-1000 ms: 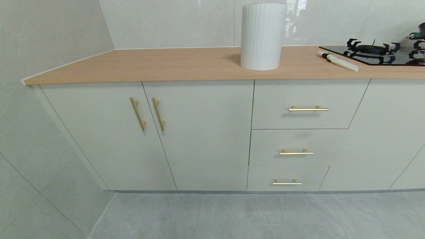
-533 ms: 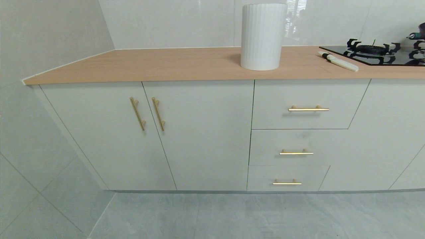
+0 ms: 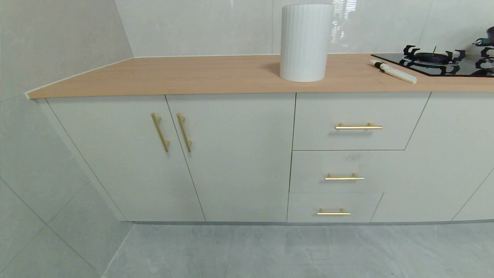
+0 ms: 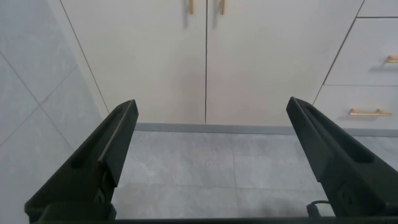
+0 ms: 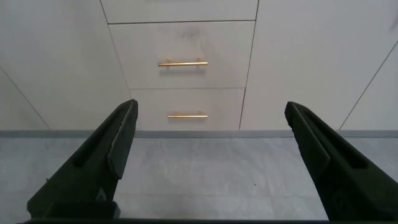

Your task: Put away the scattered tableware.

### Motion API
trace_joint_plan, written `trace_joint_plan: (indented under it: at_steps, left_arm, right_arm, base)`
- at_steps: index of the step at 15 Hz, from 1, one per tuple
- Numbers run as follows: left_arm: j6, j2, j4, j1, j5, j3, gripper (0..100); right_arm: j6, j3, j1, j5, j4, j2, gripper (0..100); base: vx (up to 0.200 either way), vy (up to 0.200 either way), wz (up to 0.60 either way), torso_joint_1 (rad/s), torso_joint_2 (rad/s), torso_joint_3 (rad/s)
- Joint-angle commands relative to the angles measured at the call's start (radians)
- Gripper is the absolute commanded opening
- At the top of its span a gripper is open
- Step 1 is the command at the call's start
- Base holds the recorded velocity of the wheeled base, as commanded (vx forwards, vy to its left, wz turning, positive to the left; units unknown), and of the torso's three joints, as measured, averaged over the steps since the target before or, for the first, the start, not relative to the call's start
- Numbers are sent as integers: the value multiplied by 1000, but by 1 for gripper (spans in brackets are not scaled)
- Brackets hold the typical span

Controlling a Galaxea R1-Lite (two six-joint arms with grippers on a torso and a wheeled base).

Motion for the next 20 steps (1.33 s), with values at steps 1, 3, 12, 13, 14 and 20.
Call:
trace_joint_plan:
  at_steps: [1, 3, 12, 13, 14, 20]
  left_arm:
    - [1, 0, 0, 0, 1, -1, 100]
    - [4, 2, 0, 0, 1, -1, 100]
    - [4, 2, -1, -1, -1, 0, 100]
    - [4, 2, -1, -1, -2, -1, 100]
    - [4, 2, -1, -1, -2, -1, 100]
    - [4, 2, -1, -1, -2, -1, 100]
  right_arm:
    - [1, 0, 0, 0, -1, 3, 100]
    - [5, 0, 0, -5, -1, 3, 100]
    - [1, 0, 0, -3, -1, 3, 100]
    - [1, 0, 0, -3, -1, 3, 100]
    - [1, 0, 0, -3, -1, 3, 100]
    - [2, 0, 0, -3, -1, 3, 100]
  base:
    - [0, 0, 0, 0, 0, 0]
    - [0, 0, 0, 0, 0, 0]
    - [89, 0, 0, 1, 1, 1]
    - [200, 0, 0, 7, -2, 12]
    - [200, 0, 0, 2, 2, -2]
    - [200, 0, 0, 2, 2, 0]
